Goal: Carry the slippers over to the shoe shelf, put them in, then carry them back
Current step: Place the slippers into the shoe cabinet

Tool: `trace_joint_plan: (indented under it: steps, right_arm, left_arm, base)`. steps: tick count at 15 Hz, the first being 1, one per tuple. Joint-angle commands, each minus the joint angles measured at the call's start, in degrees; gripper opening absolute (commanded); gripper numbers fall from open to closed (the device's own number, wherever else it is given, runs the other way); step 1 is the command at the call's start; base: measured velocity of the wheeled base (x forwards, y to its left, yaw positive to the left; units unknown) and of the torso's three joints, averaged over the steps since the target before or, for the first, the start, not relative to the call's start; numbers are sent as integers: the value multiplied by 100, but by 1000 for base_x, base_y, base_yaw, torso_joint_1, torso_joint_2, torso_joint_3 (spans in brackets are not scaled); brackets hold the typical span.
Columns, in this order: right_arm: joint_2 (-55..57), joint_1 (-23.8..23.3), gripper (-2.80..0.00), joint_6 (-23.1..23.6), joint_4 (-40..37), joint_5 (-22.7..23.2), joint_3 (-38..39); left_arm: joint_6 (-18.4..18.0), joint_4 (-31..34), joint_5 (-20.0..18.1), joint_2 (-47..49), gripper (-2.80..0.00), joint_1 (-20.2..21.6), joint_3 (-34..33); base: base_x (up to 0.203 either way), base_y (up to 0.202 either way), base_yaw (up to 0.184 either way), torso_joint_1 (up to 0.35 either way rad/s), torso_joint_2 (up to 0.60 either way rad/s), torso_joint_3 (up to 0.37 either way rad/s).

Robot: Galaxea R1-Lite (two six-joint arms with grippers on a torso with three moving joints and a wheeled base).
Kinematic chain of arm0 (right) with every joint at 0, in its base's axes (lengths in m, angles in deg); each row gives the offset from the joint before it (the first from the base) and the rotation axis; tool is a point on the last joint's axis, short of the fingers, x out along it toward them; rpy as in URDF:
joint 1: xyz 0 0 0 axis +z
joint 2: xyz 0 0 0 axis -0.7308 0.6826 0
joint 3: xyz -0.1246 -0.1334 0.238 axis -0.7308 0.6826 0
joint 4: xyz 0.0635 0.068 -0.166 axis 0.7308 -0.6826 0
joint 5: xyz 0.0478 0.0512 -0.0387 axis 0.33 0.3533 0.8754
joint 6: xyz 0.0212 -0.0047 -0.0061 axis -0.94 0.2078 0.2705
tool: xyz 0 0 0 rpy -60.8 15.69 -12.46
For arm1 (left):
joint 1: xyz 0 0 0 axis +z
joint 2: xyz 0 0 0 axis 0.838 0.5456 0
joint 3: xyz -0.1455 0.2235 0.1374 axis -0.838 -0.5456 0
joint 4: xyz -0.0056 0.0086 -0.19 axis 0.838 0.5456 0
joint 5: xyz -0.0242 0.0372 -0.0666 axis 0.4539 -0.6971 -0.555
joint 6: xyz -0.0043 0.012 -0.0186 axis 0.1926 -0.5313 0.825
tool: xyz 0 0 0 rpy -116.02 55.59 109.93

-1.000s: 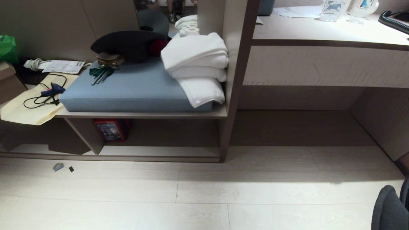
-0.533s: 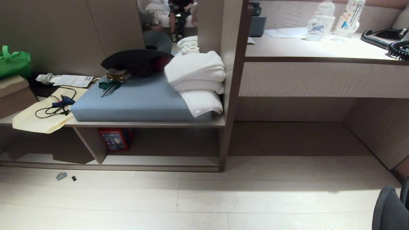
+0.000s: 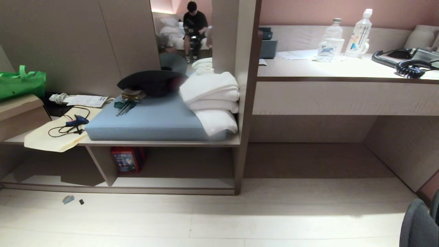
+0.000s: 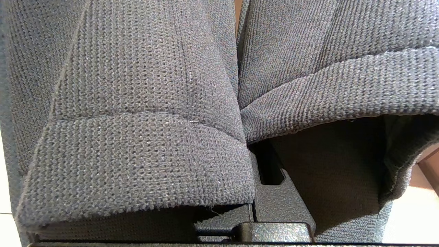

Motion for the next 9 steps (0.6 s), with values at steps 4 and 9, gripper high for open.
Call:
trace_joint_plan:
  steps: [4,9]
  right_arm:
    - [9,0,-280,4,0,2,1]
    - [9,0,-280,4,0,2,1]
  left_arm:
    - [-9,-2,1,5,-280,0,-44]
    - [8,-2,1,5,-280,0,-44]
  base:
    - [0,0,0,4,3,21]
    - [0,0,0,0,0,0]
